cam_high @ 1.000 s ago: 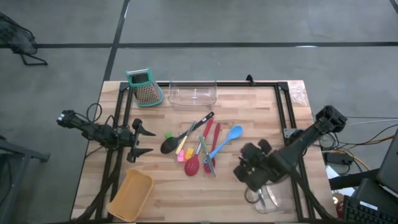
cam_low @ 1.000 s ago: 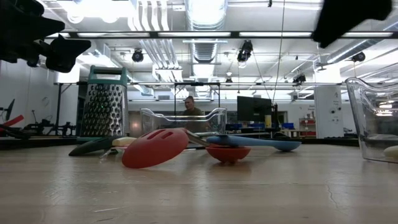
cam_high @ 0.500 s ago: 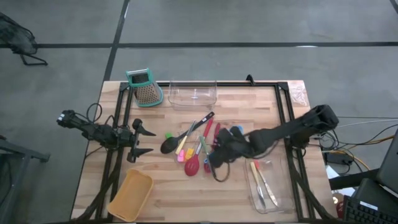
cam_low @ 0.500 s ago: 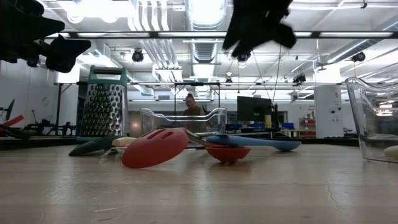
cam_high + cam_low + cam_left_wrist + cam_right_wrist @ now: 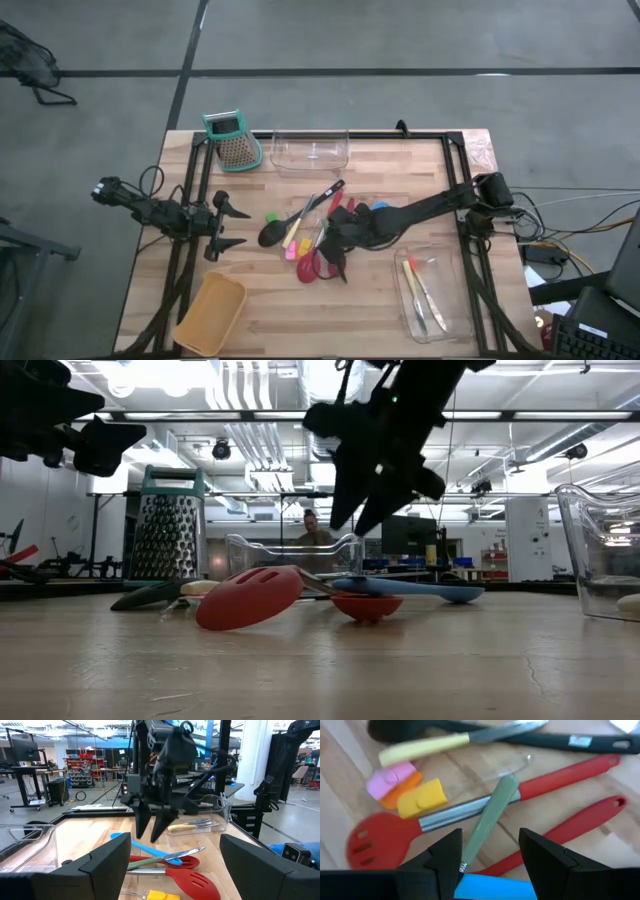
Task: Pick & Place Kitchen Items
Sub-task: Put the greenish gray knife into the bottom transparent bin
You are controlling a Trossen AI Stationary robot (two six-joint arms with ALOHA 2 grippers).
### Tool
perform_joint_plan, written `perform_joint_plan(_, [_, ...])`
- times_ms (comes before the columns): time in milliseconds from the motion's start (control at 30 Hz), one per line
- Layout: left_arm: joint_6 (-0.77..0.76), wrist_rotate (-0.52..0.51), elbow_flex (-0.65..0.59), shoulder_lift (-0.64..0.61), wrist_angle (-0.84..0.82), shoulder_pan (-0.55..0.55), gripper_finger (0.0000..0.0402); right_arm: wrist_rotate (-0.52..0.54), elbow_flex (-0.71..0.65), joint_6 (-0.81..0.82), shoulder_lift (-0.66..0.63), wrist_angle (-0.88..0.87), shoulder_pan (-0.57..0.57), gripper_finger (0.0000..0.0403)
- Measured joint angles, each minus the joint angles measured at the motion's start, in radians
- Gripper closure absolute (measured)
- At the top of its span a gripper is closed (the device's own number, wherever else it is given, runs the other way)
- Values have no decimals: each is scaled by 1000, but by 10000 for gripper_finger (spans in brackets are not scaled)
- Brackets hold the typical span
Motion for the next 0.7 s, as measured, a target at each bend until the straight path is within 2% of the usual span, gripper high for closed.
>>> perform_joint_plan(267, [0, 2, 0, 1, 0, 0, 90, -15, 37, -9, 87, 24, -9, 211])
perform_joint_plan(467, [0, 2, 0, 4, 0, 0, 90, -21, 67, -26, 153, 32, -14, 233])
perform_joint_plan(700, [0, 2, 0, 5, 0, 0, 90, -24, 69, -27, 156, 32, -14, 268])
